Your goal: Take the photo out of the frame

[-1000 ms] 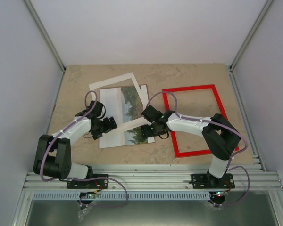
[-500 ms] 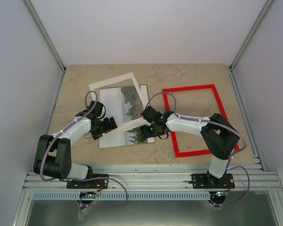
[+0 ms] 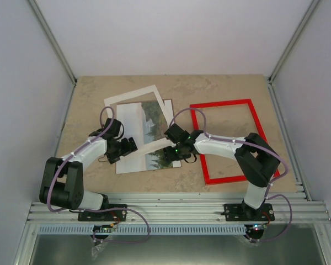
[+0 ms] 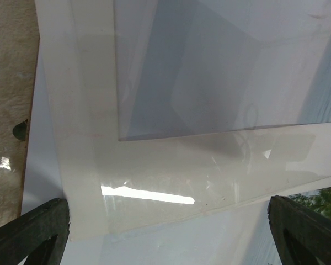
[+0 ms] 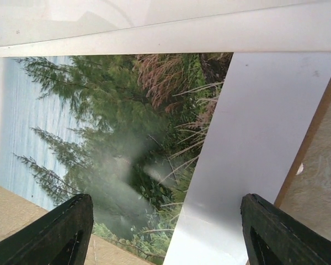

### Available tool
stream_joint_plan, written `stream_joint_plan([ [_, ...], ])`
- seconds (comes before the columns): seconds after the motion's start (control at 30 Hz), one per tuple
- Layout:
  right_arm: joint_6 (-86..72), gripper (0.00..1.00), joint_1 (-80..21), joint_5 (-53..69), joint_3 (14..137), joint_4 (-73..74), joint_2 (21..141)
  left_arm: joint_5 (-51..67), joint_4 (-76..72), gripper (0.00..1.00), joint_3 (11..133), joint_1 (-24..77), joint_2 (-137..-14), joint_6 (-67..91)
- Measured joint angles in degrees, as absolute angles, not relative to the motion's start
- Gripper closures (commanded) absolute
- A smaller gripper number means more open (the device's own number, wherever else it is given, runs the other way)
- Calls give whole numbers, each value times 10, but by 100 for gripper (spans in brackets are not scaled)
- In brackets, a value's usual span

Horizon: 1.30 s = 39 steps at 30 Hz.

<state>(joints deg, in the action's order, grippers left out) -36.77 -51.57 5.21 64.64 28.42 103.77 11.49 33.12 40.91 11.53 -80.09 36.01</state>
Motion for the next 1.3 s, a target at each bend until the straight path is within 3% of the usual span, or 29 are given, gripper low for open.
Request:
stream_joint_plan([
  [0.63,-371,23,-516,25,647,296,1037,37,361,0,435,118,-797,361],
  [1.3,-372,20,-519,23,649,305,1038,62,352,0,427,118,-820,361],
])
